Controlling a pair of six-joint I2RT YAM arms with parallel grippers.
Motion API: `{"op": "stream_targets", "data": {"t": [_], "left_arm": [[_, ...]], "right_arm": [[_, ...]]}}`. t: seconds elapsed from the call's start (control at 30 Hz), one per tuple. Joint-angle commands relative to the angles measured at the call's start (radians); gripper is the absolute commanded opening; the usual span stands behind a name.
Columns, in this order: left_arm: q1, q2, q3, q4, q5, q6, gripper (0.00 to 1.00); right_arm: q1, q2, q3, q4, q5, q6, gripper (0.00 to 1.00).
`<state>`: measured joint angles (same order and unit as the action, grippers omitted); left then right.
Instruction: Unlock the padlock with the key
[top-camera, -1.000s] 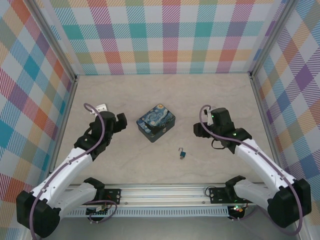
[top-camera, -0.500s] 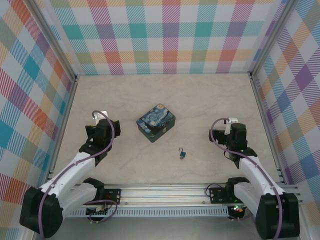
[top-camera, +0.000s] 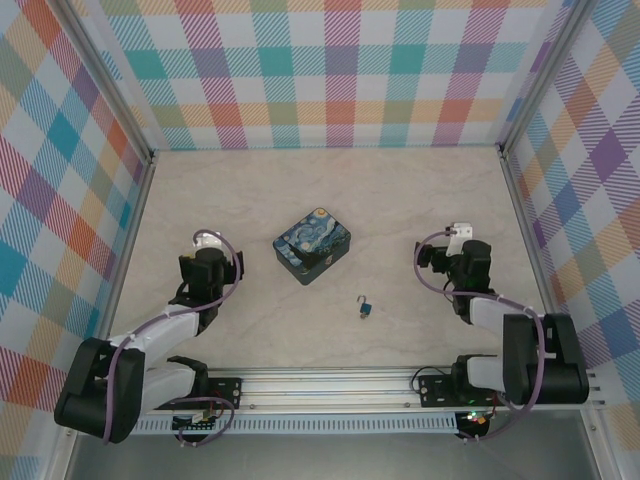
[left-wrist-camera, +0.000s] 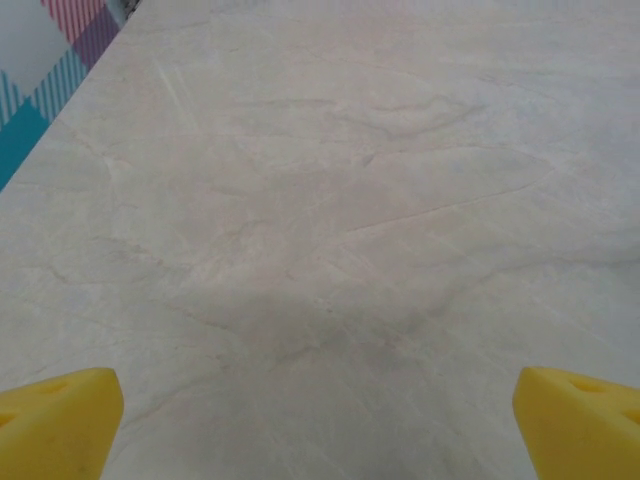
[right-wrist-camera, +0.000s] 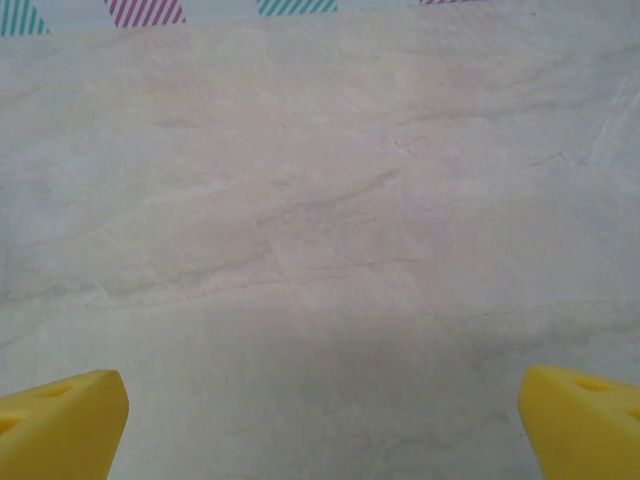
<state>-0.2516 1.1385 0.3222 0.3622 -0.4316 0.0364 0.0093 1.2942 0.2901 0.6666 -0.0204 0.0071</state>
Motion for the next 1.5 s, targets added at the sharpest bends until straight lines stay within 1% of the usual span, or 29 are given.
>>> {"op": "stream_targets", "data": {"t": [0.0, 0.13, 0.17, 0.2, 0.27, 0.3, 0.37, 0.4, 0.6, 0.67, 0.73, 0.77, 0.8, 0.87, 0.9, 0.93, 0.97, 1.0, 1.47], "left_arm": [[0.017, 0.032, -0.012, 0.166, 0.065, 0.05, 1.0], [0.025, 0.084, -0.011, 0.24, 0.101, 0.085, 1.0], [0.026, 0.091, -0.012, 0.256, 0.11, 0.091, 1.0], [0.029, 0.102, -0.013, 0.277, 0.12, 0.096, 1.0], [0.034, 0.114, -0.02, 0.314, 0.144, 0.104, 1.0], [0.036, 0.121, -0.026, 0.339, 0.159, 0.104, 1.0], [0.044, 0.134, -0.037, 0.385, 0.195, 0.11, 1.0], [0.047, 0.142, -0.041, 0.406, 0.216, 0.114, 1.0], [0.068, 0.205, -0.064, 0.535, 0.287, 0.116, 1.0], [0.081, 0.276, -0.084, 0.646, 0.308, 0.101, 1.0], [0.081, 0.367, -0.087, 0.738, 0.279, 0.095, 1.0], [0.083, 0.401, -0.077, 0.752, 0.27, 0.092, 1.0], [0.083, 0.427, -0.058, 0.747, 0.267, 0.092, 1.0], [0.107, 0.405, -0.015, 0.632, 0.296, 0.071, 1.0], [0.116, 0.423, 0.01, 0.609, 0.291, 0.06, 1.0], [0.125, 0.423, 0.049, 0.529, 0.287, 0.044, 1.0], [0.166, 0.427, 0.097, 0.457, 0.359, 0.013, 1.0], [0.206, 0.428, 0.103, 0.437, 0.411, -0.014, 1.0], [0.212, 0.429, 0.1, 0.448, 0.408, -0.016, 1.0]], "right_arm": [[-0.014, 0.079, 0.023, 0.197, -0.06, -0.013, 1.0], [-0.014, 0.24, 0.001, 0.397, -0.056, -0.002, 1.0], [-0.014, 0.243, 0.008, 0.386, -0.055, -0.002, 1.0], [-0.014, 0.225, 0.034, 0.302, -0.054, -0.006, 1.0], [-0.013, 0.243, 0.082, 0.244, -0.05, -0.002, 1.0], [-0.014, 0.242, 0.128, 0.146, -0.046, 0.002, 1.0], [-0.022, 0.248, 0.119, 0.179, -0.046, 0.01, 1.0], [-0.02, 0.24, 0.124, 0.154, -0.047, 0.007, 1.0], [-0.02, 0.242, 0.122, 0.16, -0.044, 0.007, 1.0], [-0.02, 0.241, 0.122, 0.162, -0.046, 0.007, 1.0], [-0.021, 0.241, 0.122, 0.162, -0.045, 0.007, 1.0], [-0.02, 0.241, 0.123, 0.163, -0.045, 0.007, 1.0], [-0.02, 0.241, 0.122, 0.161, -0.046, 0.007, 1.0], [-0.02, 0.241, 0.122, 0.162, -0.044, 0.006, 1.0], [-0.021, 0.241, 0.123, 0.162, -0.044, 0.007, 1.0], [-0.02, 0.241, 0.123, 0.16, -0.045, 0.007, 1.0], [-0.02, 0.24, 0.123, 0.16, -0.045, 0.006, 1.0], [-0.02, 0.241, 0.123, 0.159, -0.046, 0.007, 1.0], [-0.02, 0.241, 0.121, 0.162, -0.042, 0.006, 1.0]]}}
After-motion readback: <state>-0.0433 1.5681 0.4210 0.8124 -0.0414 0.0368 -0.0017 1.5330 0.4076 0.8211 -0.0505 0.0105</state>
